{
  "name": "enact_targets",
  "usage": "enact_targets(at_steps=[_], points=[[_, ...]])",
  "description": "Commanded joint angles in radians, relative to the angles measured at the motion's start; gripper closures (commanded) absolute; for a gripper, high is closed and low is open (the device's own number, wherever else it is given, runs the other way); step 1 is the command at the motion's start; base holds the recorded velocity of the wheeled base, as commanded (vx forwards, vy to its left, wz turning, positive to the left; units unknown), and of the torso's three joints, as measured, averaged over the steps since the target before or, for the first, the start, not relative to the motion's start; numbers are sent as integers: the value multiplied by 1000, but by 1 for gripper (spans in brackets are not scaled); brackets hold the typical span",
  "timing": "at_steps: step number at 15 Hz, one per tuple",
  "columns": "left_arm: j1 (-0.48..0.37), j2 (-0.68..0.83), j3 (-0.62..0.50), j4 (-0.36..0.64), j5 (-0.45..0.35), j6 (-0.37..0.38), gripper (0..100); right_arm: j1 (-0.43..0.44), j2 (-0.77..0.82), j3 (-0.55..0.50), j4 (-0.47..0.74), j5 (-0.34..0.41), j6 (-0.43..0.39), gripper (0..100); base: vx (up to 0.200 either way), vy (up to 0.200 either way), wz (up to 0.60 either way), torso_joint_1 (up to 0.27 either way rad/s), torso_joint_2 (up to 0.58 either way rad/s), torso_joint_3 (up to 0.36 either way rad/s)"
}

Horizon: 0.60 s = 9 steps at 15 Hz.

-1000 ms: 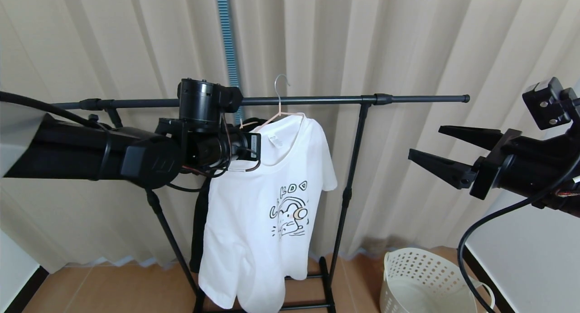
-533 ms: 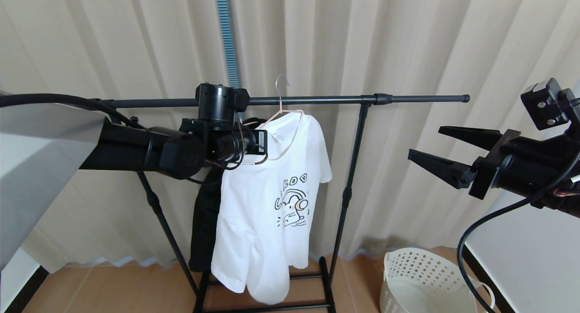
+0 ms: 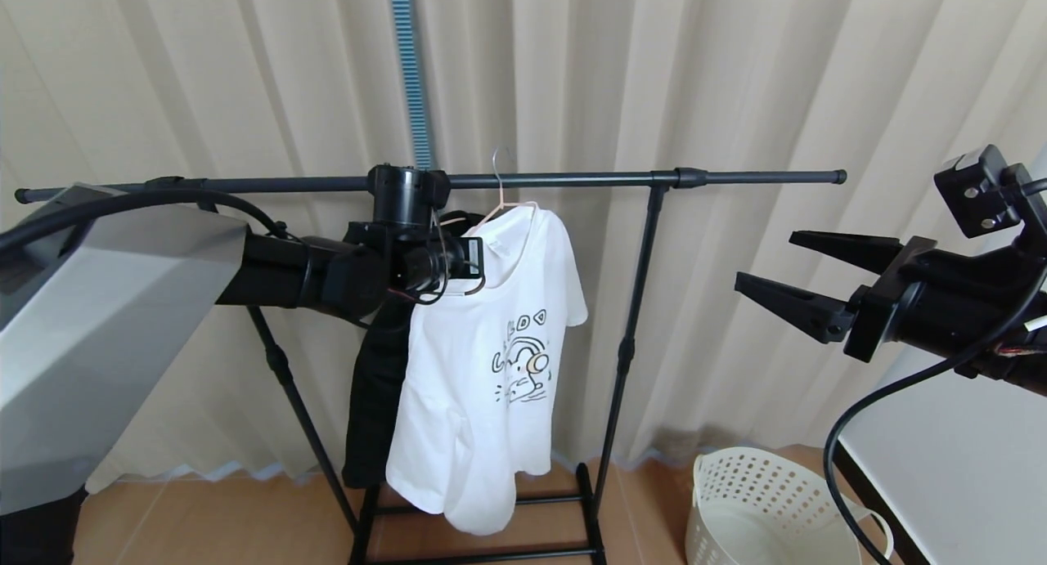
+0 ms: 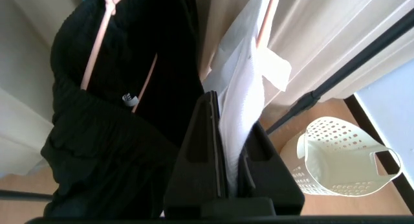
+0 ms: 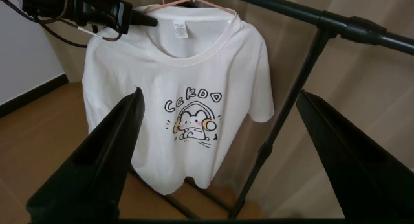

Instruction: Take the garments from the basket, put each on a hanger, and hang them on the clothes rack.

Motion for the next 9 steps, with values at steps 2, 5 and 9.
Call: enact_targets(at_steps=[2, 5, 9], points=[[12, 41, -21, 0, 1, -5, 100, 0, 5, 0, 0, 1, -1, 0, 0, 0, 0, 0, 0, 0], [12, 39, -9, 1, 1, -6, 100, 0, 17, -3, 0, -1, -1, 0, 0, 0, 0, 0, 0, 0], [10, 35, 23, 0, 1, -8, 100, 0, 19, -3, -2, -1, -1, 0, 0, 0, 0, 0, 0, 0]])
